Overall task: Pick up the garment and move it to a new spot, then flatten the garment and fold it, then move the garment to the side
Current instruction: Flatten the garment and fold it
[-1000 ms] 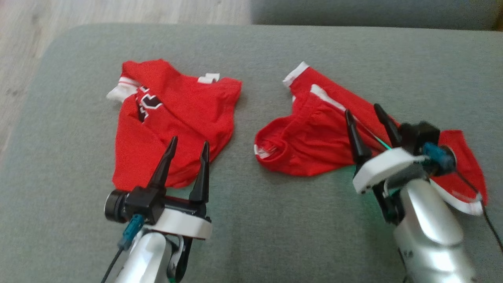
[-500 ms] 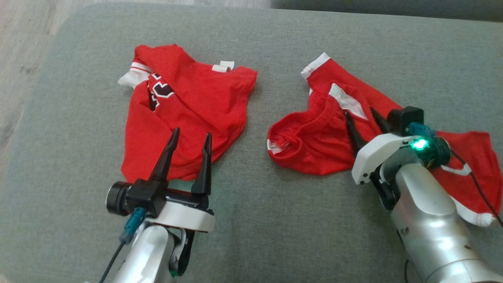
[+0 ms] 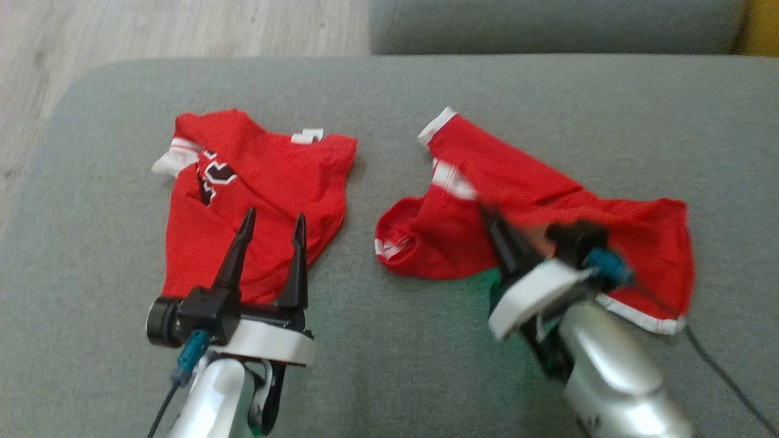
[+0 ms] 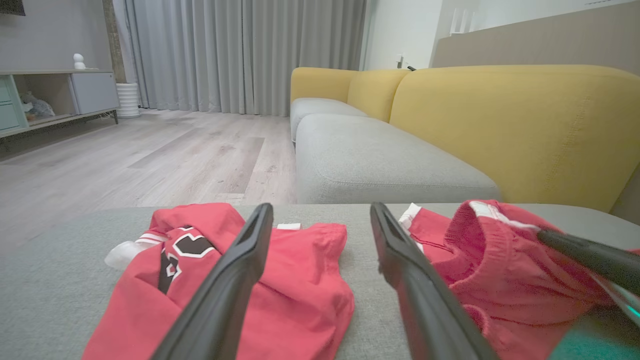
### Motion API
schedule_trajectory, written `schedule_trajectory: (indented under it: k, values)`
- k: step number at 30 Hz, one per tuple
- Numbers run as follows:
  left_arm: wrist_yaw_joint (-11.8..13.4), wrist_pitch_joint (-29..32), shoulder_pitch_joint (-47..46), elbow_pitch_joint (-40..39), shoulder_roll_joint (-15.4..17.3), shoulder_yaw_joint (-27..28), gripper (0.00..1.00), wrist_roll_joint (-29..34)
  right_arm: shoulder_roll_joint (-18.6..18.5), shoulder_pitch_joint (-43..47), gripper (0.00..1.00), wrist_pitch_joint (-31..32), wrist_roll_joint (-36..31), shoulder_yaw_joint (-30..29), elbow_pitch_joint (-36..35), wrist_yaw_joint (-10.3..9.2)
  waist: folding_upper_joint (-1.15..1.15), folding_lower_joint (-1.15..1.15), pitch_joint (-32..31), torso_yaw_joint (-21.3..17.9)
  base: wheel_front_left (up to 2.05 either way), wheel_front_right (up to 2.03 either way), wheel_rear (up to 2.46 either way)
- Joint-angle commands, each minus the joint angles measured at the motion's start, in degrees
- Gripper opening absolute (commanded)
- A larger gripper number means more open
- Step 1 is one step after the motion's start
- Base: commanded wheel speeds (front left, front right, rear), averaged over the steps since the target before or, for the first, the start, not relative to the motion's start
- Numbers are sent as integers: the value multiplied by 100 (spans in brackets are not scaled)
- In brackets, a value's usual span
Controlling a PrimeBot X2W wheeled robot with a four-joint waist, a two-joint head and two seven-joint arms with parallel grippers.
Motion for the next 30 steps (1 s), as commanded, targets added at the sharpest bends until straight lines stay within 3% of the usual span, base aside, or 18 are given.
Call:
schedule_trajectory:
  k: [1,5,11,14,22,23,24,30]
  values:
    - [-26,-55,-26,-146,14,226,100,42,66,128,0,-60,68,241,-278,-4,0,0,-205,-152,0,0,0]
    - [-42,-55,70,-128,14,211,100,28,-133,576,0,145,414,790,-749,-4,0,0,-456,-234,0,0,0]
    - [-28,-55,218,-92,14,169,100,-1,-719,1088,0,784,1032,1620,-1459,-4,0,0,-705,-294,0,0,0]
    - [-33,-55,240,-79,14,123,100,-10,-913,1222,0,948,1228,1776,-1655,-4,0,0,-736,-281,0,0,0]
    - [-27,-55,253,-76,14,49,100,-44,-1005,1343,0,1117,1347,2095,-1830,-4,0,0,-770,-218,0,0,0]
    - [-24,-55,258,-75,14,47,100,-43,-1018,1328,75,1065,1273,2097,-1827,-4,0,0,-773,-219,0,0,0]
    - [-19,-55,260,-76,14,47,100,-42,-1008,1322,100,1009,1228,2064,-1817,-4,0,0,-770,-225,0,0,0]
    - [-14,-55,279,-110,14,87,100,-17,-864,1334,100,472,1087,1501,-1967,-4,0,0,-760,-314,0,0,0]
